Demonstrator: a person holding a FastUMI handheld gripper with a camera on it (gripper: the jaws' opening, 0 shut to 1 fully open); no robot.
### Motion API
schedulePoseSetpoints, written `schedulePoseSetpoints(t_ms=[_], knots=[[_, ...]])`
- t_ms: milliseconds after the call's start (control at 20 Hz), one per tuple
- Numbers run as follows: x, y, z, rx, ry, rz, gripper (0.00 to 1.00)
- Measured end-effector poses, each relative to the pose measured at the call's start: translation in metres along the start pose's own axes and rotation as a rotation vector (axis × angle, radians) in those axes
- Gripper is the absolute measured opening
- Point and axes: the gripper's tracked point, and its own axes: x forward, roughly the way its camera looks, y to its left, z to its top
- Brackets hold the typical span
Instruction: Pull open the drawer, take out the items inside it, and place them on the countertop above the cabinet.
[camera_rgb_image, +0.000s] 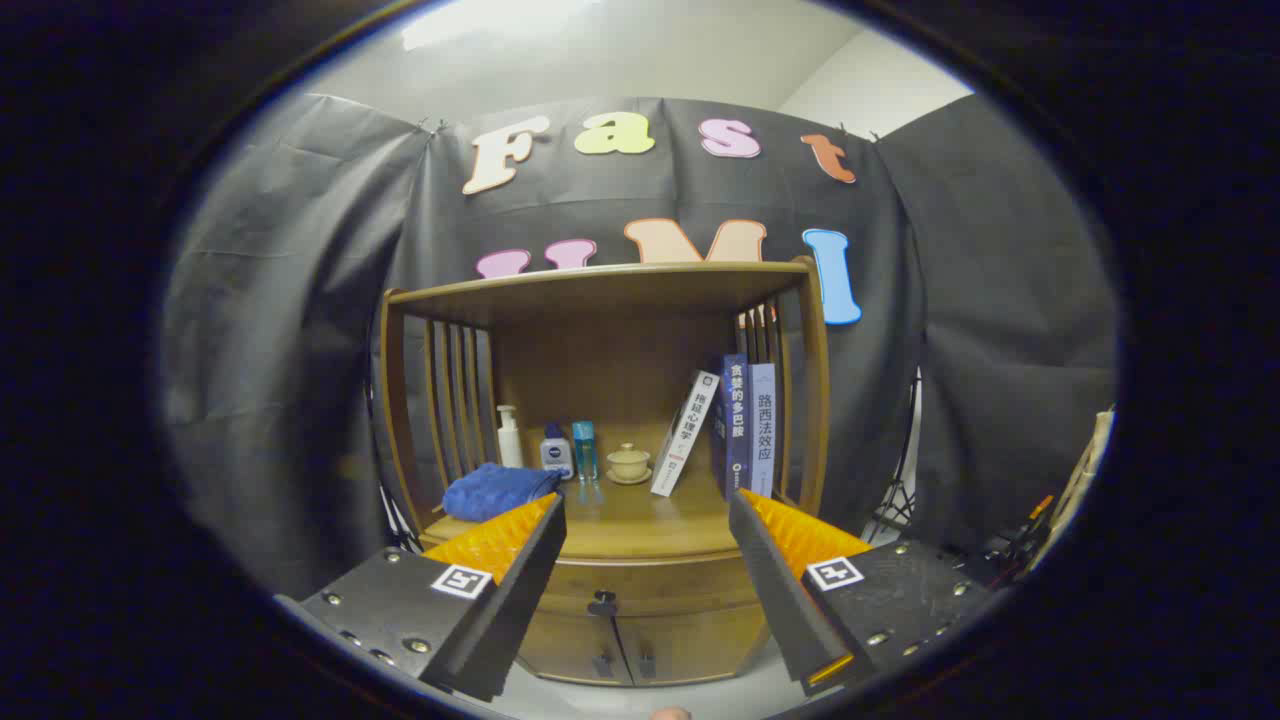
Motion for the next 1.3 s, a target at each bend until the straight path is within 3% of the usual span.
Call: schedulePoseSetpoints(t_ms=[300,600,1300], knots=[[-0.027,-0.003,0.018,-0.054,-0.048,-0.001,0.99],[-0.035,-0.001,0.018,0.024,-0.026,0.015,0.98],[0.001,0.018,-0.006,0.041,-0.064,0.047,0.99]])
